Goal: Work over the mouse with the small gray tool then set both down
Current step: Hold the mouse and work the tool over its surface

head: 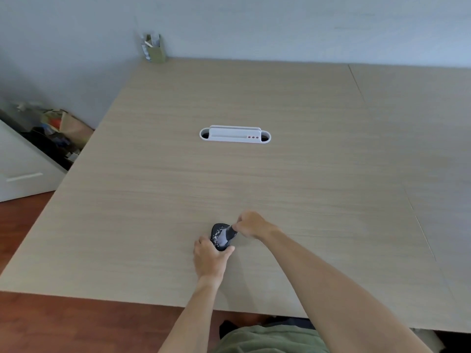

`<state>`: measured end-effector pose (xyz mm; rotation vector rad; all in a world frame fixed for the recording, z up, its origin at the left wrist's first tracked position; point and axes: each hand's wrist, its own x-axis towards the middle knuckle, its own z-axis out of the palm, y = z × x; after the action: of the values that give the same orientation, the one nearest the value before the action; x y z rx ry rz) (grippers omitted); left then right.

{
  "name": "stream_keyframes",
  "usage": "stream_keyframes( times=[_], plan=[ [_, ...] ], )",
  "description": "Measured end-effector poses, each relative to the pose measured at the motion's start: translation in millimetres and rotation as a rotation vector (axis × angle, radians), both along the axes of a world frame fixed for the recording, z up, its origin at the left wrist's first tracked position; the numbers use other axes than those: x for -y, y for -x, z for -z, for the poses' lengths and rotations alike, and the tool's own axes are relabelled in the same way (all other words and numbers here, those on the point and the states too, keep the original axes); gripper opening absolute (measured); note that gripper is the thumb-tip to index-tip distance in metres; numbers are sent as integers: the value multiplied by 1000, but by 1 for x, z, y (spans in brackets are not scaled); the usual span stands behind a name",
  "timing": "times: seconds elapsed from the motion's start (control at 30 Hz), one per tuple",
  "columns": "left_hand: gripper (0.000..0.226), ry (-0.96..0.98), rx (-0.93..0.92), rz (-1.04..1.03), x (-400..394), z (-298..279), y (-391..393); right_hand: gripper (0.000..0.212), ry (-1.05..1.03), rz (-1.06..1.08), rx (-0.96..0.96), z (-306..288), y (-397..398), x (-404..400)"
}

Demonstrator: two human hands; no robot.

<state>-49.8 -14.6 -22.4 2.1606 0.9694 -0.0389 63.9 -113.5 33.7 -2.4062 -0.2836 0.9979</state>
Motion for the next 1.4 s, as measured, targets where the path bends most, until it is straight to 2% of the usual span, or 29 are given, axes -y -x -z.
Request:
stream_keyframes(
  times=[0.17,0.27,0.33,0.43,0.6,0.73,0.8,0.9,0.97,1.07,1.2,1.3,1.4],
  plan=[
    [57,1,26,4,0,1,3,30,53,41,72,5,0,16],
    [58,-3,36,1,1,0,3,29,-1,104,90,4,1,14],
    [59,-11,31,5,2,-1,4,22,-45,74,61,1,5,7],
    [61,-11,18,7,2,-3,4,26,-45,20,33,4,11,3],
    [59,-8,17,30,2,-6,4,15,76,18,236,0,10,7],
    [61,-11,4,27,2,-7,4,22,-44,43,94,0,9,0],
    [60,-8,2,32,1,-7,3,23,-27,19,75,1,11,2],
    [58,-11,3,56,-1,-8,2,16,128,16,225,2,12,12],
    [57,-18,-3,65,-1,-8,2,16,124,86,273,2,9,16],
    [59,-34,-24,75,-1,-10,1,18,-84,189,141,0,6,10],
    [62,-36,-48,81,-1,-12,0,24,-78,89,29,3,9,4],
    [61,-26,-46,84,-2,-13,1,19,41,110,161,9,13,7],
    [58,-22,-50,90,-3,-15,1,17,11,219,272,10,17,3]
  ],
)
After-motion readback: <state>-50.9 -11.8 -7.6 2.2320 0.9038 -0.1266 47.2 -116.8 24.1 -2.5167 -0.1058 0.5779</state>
